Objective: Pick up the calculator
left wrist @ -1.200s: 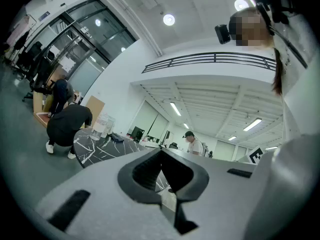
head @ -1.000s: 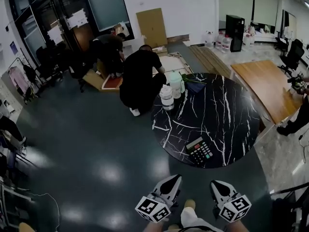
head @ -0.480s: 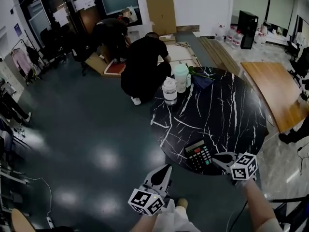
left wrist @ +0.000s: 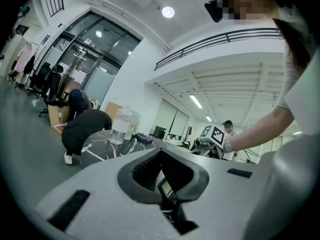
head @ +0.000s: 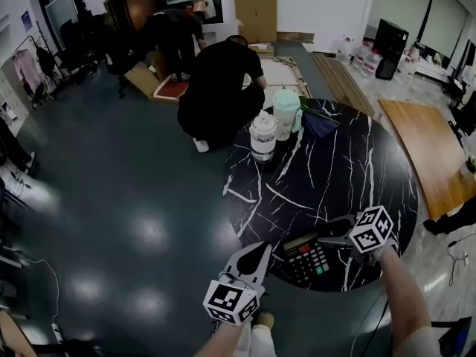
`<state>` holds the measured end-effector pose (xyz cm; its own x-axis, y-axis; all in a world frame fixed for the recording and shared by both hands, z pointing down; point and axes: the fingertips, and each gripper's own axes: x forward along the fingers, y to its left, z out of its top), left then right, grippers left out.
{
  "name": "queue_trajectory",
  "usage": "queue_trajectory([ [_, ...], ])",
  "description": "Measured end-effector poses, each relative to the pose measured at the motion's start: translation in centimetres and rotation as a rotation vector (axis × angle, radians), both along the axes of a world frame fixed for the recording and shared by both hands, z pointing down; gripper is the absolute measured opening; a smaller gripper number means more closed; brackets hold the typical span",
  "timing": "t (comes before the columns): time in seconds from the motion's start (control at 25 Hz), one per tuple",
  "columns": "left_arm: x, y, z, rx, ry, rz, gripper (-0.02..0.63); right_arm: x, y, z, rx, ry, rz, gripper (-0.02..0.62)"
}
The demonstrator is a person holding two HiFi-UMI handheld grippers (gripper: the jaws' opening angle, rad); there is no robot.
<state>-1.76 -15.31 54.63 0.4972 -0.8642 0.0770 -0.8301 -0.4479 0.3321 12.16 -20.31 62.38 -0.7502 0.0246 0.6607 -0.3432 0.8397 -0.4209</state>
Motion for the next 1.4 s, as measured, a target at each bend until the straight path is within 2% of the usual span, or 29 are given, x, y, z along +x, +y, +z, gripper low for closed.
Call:
queue_trajectory([
  [0.16, 0.6, -1.4, 1.6, 0.0, -0.041, -0.036, 0.006, -0.7, -0.6, 1.5, -0.133, 0.043, -0.109, 0.178],
  [0.36, 0.3, -1.1, 2.2, -0.011, 0.016, -0.067, 0.006, -1.7, -0.8, 2.7, -0.256, 0.044, -0.192, 0.178],
  [0.56, -0.1, -0.6, 3.1, -0.027, 0.032, -0.077, 0.006, -2.0, -0.4, 3.0, -0.36, 0.036, -0.247, 0.176],
  [0.84, 0.8, -1.4, 3.1, -0.02, 0.007, -0.07, 0.006, -3.0, 0.5, 2.6, -0.389, 0.025, -0.356, 0.168],
  [0.96, 0.6, -1.4, 3.2, -0.033, 0.037, -0.083, 0.006, -3.2, 0.9, 2.5, -0.39, 0.022, -0.41, 0.109],
  [1.04, 0.4, -1.2, 3.6, -0.046, 0.043, -0.089, 0.006, -3.1, 1.1, 2.5, -0.404, 0.015, -0.422, 0.098],
  [1.24, -0.5, -1.3, 4.3, -0.059, 0.033, -0.101, 0.006, -2.8, 1.4, 2.0, -0.444, -0.059, -0.411, 0.069],
  [1.4, -0.8, -1.4, 4.1, -0.065, 0.03, -0.099, 0.006, -2.8, 1.4, 1.1, -0.43, -0.16, -0.324, 0.055],
])
